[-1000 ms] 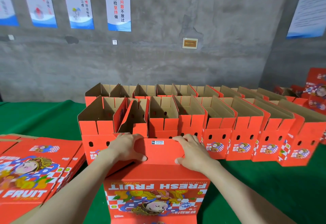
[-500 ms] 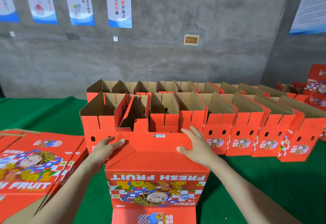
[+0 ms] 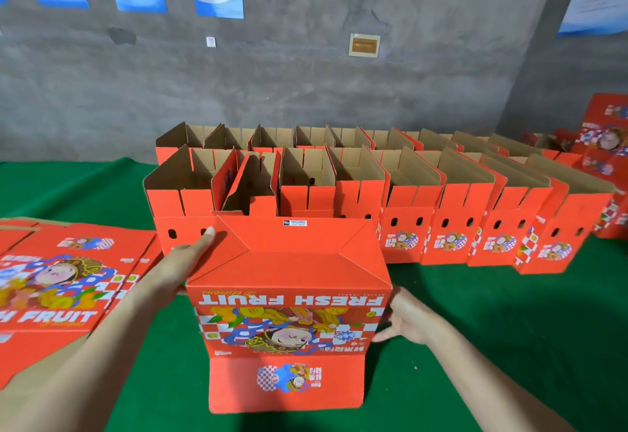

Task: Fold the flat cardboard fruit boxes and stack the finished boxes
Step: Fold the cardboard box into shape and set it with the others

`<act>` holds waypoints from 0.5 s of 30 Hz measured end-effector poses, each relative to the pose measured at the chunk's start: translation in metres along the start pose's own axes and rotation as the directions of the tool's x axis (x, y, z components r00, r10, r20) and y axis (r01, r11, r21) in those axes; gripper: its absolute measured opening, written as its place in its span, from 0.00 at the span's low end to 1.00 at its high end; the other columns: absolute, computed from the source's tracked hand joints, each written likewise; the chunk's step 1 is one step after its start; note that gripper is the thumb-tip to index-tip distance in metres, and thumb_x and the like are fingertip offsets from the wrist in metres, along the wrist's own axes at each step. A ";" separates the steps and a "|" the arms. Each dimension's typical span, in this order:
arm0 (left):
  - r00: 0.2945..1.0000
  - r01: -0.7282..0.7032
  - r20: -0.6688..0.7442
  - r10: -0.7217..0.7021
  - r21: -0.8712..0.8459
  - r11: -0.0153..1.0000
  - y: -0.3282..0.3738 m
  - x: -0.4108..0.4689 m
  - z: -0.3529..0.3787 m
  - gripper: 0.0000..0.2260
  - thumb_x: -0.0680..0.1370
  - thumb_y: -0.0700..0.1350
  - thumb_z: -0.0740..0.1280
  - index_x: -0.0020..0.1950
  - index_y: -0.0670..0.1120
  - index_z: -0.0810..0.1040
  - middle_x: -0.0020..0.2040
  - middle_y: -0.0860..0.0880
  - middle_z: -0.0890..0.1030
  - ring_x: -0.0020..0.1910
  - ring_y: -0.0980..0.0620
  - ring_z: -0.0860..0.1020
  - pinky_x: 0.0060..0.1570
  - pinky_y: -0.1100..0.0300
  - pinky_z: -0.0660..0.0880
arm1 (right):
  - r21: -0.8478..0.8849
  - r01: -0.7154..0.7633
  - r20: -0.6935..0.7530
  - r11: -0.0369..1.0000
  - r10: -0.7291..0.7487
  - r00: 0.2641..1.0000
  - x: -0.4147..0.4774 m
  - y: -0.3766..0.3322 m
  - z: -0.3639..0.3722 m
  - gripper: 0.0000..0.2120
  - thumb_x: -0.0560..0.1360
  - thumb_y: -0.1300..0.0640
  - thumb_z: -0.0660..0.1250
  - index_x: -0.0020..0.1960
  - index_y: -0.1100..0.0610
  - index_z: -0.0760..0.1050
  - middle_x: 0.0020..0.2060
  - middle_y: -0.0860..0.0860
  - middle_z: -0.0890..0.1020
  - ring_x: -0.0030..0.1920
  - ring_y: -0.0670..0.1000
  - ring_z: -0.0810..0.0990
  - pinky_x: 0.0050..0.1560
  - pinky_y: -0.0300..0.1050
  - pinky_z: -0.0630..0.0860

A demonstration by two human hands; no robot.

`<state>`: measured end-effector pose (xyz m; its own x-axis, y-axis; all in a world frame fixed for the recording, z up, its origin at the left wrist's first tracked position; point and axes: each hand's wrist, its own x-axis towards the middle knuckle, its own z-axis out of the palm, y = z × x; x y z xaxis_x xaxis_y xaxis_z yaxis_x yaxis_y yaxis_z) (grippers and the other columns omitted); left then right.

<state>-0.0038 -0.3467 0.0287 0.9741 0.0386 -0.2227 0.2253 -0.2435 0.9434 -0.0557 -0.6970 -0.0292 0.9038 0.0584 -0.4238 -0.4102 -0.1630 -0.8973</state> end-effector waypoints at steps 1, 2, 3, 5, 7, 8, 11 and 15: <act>1.000 -0.018 -0.006 0.018 -0.005 1.000 0.000 0.000 -0.003 0.27 0.75 0.64 0.62 0.50 0.39 0.79 0.45 0.37 0.84 0.46 0.37 0.82 0.59 0.43 0.75 | -0.006 0.014 0.012 1.000 -0.014 1.000 -0.004 -0.002 -0.002 0.20 0.76 0.36 0.58 0.56 0.49 0.77 0.55 0.49 0.81 0.56 0.51 0.78 0.44 0.53 0.79; 0.999 -0.041 -0.016 0.040 -0.021 0.999 0.001 -0.001 -0.004 0.25 0.76 0.62 0.62 0.49 0.39 0.79 0.44 0.38 0.84 0.46 0.38 0.82 0.59 0.45 0.74 | -0.016 0.023 0.007 1.000 -0.023 1.000 -0.008 -0.005 -0.004 0.21 0.76 0.35 0.58 0.56 0.49 0.77 0.54 0.48 0.81 0.56 0.50 0.78 0.45 0.52 0.79; 0.998 -0.067 -0.027 0.065 -0.065 0.996 0.001 -0.001 -0.004 0.22 0.77 0.59 0.63 0.47 0.39 0.80 0.42 0.40 0.84 0.45 0.40 0.81 0.58 0.48 0.74 | -0.042 0.027 -0.014 0.999 -0.028 1.000 -0.012 -0.007 -0.007 0.22 0.75 0.34 0.58 0.57 0.49 0.77 0.53 0.47 0.81 0.54 0.48 0.78 0.47 0.52 0.78; 0.995 -0.096 -0.026 0.092 -0.208 0.973 0.000 -0.001 -0.002 0.15 0.78 0.54 0.64 0.43 0.42 0.80 0.37 0.45 0.82 0.39 0.49 0.78 0.49 0.57 0.73 | -0.143 0.017 -0.089 0.990 -0.030 0.996 -0.018 -0.013 -0.011 0.25 0.74 0.33 0.57 0.57 0.50 0.75 0.50 0.46 0.80 0.51 0.46 0.77 0.49 0.49 0.75; 0.998 -0.065 -0.004 0.067 -0.313 0.947 0.000 0.000 -0.002 0.13 0.79 0.51 0.64 0.41 0.44 0.79 0.34 0.47 0.80 0.34 0.52 0.76 0.40 0.61 0.72 | -0.228 -0.008 -0.150 0.974 -0.027 0.988 -0.023 -0.019 -0.017 0.27 0.75 0.32 0.55 0.52 0.54 0.75 0.43 0.49 0.81 0.42 0.47 0.76 0.43 0.44 0.72; 0.999 -0.041 0.010 0.048 -0.347 0.937 -0.001 0.000 -0.002 0.12 0.79 0.51 0.63 0.42 0.44 0.78 0.33 0.47 0.81 0.31 0.52 0.79 0.36 0.61 0.75 | -0.225 -0.007 -0.141 0.974 -0.026 0.990 -0.026 -0.022 -0.020 0.27 0.75 0.31 0.54 0.49 0.56 0.74 0.38 0.49 0.81 0.37 0.47 0.75 0.37 0.41 0.69; 0.997 0.011 0.072 0.024 -0.450 0.893 -0.007 -0.001 0.001 0.10 0.81 0.48 0.60 0.46 0.44 0.77 0.35 0.47 0.84 0.32 0.52 0.83 0.38 0.54 0.78 | -0.001 0.087 -0.024 0.996 -0.087 0.996 -0.036 -0.028 -0.029 0.25 0.70 0.33 0.62 0.50 0.55 0.73 0.34 0.50 0.78 0.29 0.47 0.73 0.26 0.38 0.63; 0.981 0.006 0.168 0.097 -0.527 0.850 -0.026 0.002 0.013 0.11 0.82 0.45 0.56 0.48 0.46 0.77 0.39 0.49 0.84 0.38 0.52 0.81 0.41 0.56 0.77 | 0.290 0.200 0.028 0.936 -0.218 0.976 -0.048 -0.021 -0.043 0.26 0.65 0.50 0.72 0.62 0.50 0.71 0.39 0.50 0.82 0.34 0.49 0.75 0.30 0.40 0.70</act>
<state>-0.0075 -0.3534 0.0004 0.9745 -0.1482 -0.1684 0.2070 0.3042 0.9298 -0.0853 -0.7388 0.0159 0.9677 0.1202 -0.2217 -0.2380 0.1447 -0.9604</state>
